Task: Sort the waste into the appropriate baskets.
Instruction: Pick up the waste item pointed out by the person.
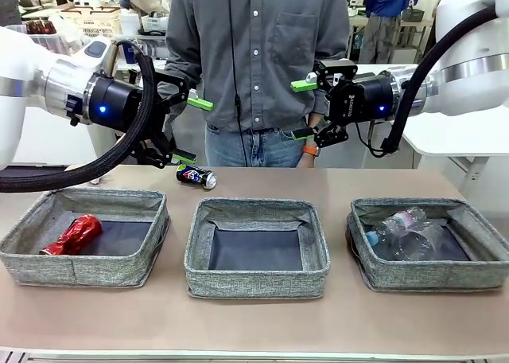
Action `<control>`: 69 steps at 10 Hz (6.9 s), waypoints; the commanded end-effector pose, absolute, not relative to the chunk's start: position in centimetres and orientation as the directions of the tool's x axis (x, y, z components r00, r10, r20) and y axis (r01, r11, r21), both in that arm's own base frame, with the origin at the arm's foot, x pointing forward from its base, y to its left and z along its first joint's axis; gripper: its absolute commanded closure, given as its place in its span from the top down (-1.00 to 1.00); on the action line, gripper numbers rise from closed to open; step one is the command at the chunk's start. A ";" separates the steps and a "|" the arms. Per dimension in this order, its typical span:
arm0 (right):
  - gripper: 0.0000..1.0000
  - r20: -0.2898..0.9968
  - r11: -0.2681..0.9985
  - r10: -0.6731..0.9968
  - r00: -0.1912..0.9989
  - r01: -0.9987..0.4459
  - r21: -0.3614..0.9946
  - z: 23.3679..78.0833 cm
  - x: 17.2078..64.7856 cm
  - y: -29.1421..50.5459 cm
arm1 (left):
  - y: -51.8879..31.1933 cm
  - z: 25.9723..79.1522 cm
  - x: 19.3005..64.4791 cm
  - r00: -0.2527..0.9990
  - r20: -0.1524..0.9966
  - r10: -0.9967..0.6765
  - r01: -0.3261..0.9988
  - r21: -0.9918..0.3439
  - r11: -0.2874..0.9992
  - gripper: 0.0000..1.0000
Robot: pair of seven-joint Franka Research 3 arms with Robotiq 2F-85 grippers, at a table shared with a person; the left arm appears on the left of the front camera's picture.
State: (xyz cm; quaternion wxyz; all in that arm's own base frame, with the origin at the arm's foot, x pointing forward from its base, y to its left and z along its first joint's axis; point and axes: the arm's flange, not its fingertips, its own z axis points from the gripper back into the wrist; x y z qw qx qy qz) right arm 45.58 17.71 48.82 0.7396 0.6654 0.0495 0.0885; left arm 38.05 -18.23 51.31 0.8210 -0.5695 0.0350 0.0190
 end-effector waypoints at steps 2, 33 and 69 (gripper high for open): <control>1.00 0.060 0.097 0.187 0.980 -0.079 0.992 48.8 45.4 17.8 | -17.6 52.9 40.0 0.998 -0.005 -0.070 0.040 -0.776 0.630 1.00; 1.00 0.060 0.097 0.187 0.980 -0.079 0.992 48.8 45.4 17.8 | -7.0 49.2 52.2 0.996 0.003 0.092 -0.090 0.213 0.973 1.00; 1.00 0.060 0.097 0.187 0.980 -0.079 0.992 48.8 45.4 17.8 | 5.5 36.6 65.6 1.000 0.006 0.000 0.000 0.034 0.999 1.00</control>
